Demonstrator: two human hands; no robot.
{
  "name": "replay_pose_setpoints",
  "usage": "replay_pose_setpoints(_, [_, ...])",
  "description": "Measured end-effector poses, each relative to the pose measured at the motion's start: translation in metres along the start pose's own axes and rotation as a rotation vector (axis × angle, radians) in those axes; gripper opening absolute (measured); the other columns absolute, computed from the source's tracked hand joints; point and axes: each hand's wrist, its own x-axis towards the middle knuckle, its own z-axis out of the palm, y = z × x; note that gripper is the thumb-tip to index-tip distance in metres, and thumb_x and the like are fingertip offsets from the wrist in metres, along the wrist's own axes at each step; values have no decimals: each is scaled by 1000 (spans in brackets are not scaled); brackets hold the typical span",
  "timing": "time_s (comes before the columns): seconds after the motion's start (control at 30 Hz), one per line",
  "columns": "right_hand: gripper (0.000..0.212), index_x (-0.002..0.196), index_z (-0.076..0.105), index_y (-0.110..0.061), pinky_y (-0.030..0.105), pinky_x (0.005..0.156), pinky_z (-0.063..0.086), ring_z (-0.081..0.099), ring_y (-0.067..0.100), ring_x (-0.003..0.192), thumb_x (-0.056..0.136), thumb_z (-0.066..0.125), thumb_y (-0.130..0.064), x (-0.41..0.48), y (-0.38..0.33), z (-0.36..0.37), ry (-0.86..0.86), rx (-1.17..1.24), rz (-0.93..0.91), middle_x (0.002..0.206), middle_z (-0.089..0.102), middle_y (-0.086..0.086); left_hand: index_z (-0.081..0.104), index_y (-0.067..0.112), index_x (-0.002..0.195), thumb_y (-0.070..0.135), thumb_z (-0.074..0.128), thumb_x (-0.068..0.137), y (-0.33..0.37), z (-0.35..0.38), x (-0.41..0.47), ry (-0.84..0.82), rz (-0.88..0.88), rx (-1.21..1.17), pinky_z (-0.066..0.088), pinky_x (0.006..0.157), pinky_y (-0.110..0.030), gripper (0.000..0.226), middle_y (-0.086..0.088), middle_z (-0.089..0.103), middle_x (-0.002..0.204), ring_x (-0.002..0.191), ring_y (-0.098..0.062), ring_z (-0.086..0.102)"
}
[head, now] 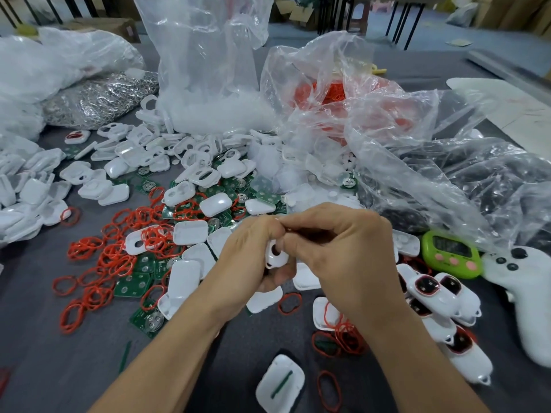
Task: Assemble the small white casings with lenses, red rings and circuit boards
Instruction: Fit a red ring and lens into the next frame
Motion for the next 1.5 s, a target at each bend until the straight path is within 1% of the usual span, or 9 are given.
replay_pose_setpoints(0.1, [24, 85, 83, -27, 32, 68, 63, 76, 13, 65, 72, 87, -6, 2, -2, -2, 18, 156, 115, 72, 78, -8, 61, 7, 57, 20, 42, 75, 3, 7, 0, -2, -7, -189, 23, 40, -20, 29, -9, 41, 45, 37, -17, 33])
replay_pose_setpoints(0.2, [22, 89, 83, -11, 38, 69, 64, 77, 27, 74, 74, 83, 6, 12, 3, -12, -98, 344, 211, 82, 80, 9, 81, 13, 83, 21, 39, 81, 5, 12, 1, -96, -48, -401, 22, 36, -15, 42, -8, 44, 44, 30, -10, 35])
replay_pose_setpoints(0.43, [31, 96, 79, -3, 36, 86, 60, 73, 31, 94, 66, 81, -8, 15, 9, -19, -253, 628, 387, 104, 76, 24, 77, 20, 80, 19, 27, 93, 6, 4, 1, -319, -125, -538, 25, 32, -11, 52, -6, 49, 45, 28, -6, 27])
replay_pose_setpoints(0.63, [23, 84, 82, -9, 31, 80, 60, 74, 28, 94, 61, 85, -13, 15, 13, -14, -275, 700, 315, 98, 78, 14, 68, 11, 129, 23, 36, 87, 4, 3, 3, -332, -206, -576, 27, 33, -11, 54, -7, 44, 46, 28, -8, 24])
replay_pose_setpoints(0.87, [25, 86, 80, 0, 41, 83, 59, 72, 30, 87, 65, 84, -12, 12, 14, -5, -138, 609, 300, 93, 76, 21, 67, 16, 74, 28, 51, 80, 7, 3, 1, -388, -222, -666, 21, 31, -11, 21, -1, 47, 43, 27, -8, 20])
replay_pose_setpoints(1.17, [24, 85, 81, -13, 30, 79, 60, 73, 20, 83, 84, 73, 10, 13, 10, -14, -209, 570, 475, 89, 78, 12, 63, 13, 75, 24, 35, 98, 1, 12, 1, -236, -212, -588, 19, 32, -12, 38, -4, 43, 44, 26, -6, 24])
replay_pose_setpoints(1.3, [18, 91, 81, -15, 23, 66, 50, 56, 25, 82, 87, 75, 1, 17, 7, -24, -292, 511, 544, 92, 69, 16, 72, 11, 115, 21, 23, 104, -2, 16, 1, -177, -186, -543, 20, 33, -12, 51, -6, 44, 47, 27, -8, 26])
replay_pose_setpoints(1.37, [19, 93, 81, -11, 23, 65, 50, 56, 25, 78, 88, 73, 5, 17, 7, -29, -289, 520, 545, 92, 69, 16, 67, 16, 130, 22, 25, 103, -1, 21, 2, -115, -157, -429, 22, 33, -14, 51, -9, 47, 49, 29, -10, 28])
replay_pose_setpoints(1.5, [18, 94, 77, -1, 34, 67, 57, 60, 24, 56, 87, 68, 13, 19, 8, -28, -199, 676, 569, 73, 70, 13, 69, 35, 126, 30, 37, 98, 1, 35, 6, 131, 34, -61, 30, 36, -21, 43, -21, 55, 57, 37, -21, 41])
